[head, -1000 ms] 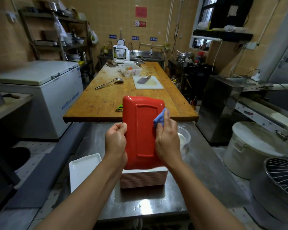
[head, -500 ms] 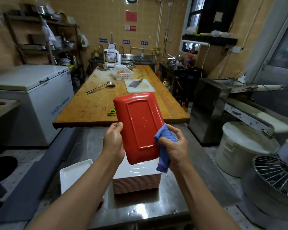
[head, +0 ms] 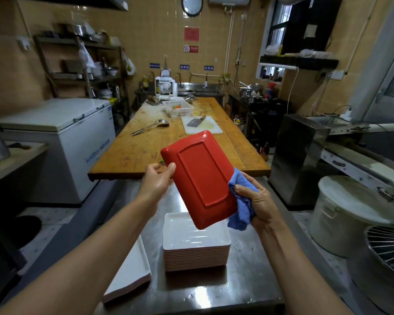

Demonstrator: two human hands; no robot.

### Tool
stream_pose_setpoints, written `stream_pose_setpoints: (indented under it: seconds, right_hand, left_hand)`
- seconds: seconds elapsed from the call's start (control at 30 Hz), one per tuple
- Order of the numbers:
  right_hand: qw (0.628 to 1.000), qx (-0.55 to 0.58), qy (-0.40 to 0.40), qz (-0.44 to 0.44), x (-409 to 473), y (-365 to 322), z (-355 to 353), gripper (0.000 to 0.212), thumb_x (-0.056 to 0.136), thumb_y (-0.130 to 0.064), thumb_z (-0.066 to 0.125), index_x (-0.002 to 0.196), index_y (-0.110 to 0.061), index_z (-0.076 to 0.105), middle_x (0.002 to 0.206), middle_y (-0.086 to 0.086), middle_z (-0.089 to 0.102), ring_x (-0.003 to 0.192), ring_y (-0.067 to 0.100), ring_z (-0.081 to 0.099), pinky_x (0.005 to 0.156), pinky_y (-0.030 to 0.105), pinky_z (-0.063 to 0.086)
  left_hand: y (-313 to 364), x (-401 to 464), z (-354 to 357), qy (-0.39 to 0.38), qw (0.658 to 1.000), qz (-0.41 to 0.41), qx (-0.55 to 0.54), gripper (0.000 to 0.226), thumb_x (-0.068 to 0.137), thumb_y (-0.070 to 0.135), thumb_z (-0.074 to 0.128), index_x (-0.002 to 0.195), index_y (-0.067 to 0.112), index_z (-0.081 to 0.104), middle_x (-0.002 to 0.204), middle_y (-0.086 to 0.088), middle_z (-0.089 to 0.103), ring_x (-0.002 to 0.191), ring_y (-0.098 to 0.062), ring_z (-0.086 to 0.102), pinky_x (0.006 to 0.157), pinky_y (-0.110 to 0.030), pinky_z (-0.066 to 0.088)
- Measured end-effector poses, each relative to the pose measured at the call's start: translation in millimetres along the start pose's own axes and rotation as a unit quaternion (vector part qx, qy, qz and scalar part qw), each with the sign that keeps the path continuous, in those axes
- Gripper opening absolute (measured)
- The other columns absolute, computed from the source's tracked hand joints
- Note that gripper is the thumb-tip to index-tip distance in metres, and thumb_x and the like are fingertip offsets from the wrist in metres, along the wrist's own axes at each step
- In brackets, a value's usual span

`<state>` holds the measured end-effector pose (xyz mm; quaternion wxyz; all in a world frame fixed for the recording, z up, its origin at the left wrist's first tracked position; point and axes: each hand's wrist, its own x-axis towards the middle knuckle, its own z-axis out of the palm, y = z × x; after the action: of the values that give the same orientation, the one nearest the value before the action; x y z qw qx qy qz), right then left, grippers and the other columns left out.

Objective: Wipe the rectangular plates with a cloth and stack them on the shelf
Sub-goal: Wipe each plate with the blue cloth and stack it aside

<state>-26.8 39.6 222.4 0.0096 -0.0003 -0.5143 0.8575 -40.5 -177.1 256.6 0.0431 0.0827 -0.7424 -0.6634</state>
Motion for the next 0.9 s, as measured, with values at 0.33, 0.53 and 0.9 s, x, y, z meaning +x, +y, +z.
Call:
stream_pose_setpoints:
  seconds: [0.33,0.53,0.9]
  right_hand:
    - [0.991,-0.045,-0.117,0.045,1,-27,-25,0.082,0.03,-0.022,0.094,0.106,-0.012,0.066,0.094,0.012,0.072,0.076,0.023,0.07,0.067,0.032,0.059]
    - [0.987,-0.126,-0.097,0.025,4,-48,-19,0.071,0.041,-0.014,0.087,0.108,-0.012,0.065,0.097,0.014,0.069,0.078,0.024,0.068,0.072,0.035,0.057]
    - [0.748,-0.603,0.022,-0.277,4,-10,8,0.057,0.086,-0.028,0.038,0.14,-0.01,0.042,0.15,0.0,0.03,0.14,0.016,0.018,0.113,0.025,0.008]
  left_hand:
    - [49,15,-22,-0.181,0.969,0.1,0.132,0.024,0.075,0.024,0.074,0.093,0.016,0.06,0.088,-0.003,0.068,0.071,-0.009,0.066,0.06,-0.018,0.052]
    - [46,14,-20,-0.268,0.963,0.032,0.004,0.061,0.06,0.012,0.074,0.118,0.008,0.054,0.105,-0.016,0.066,0.089,-0.03,0.068,0.074,-0.038,0.059]
    - [6,14,-12,-0.141,0.971,-0.03,-0.189,0.055,0.06,0.007,0.066,0.114,0.004,0.057,0.09,-0.012,0.065,0.063,-0.017,0.067,0.057,-0.025,0.056]
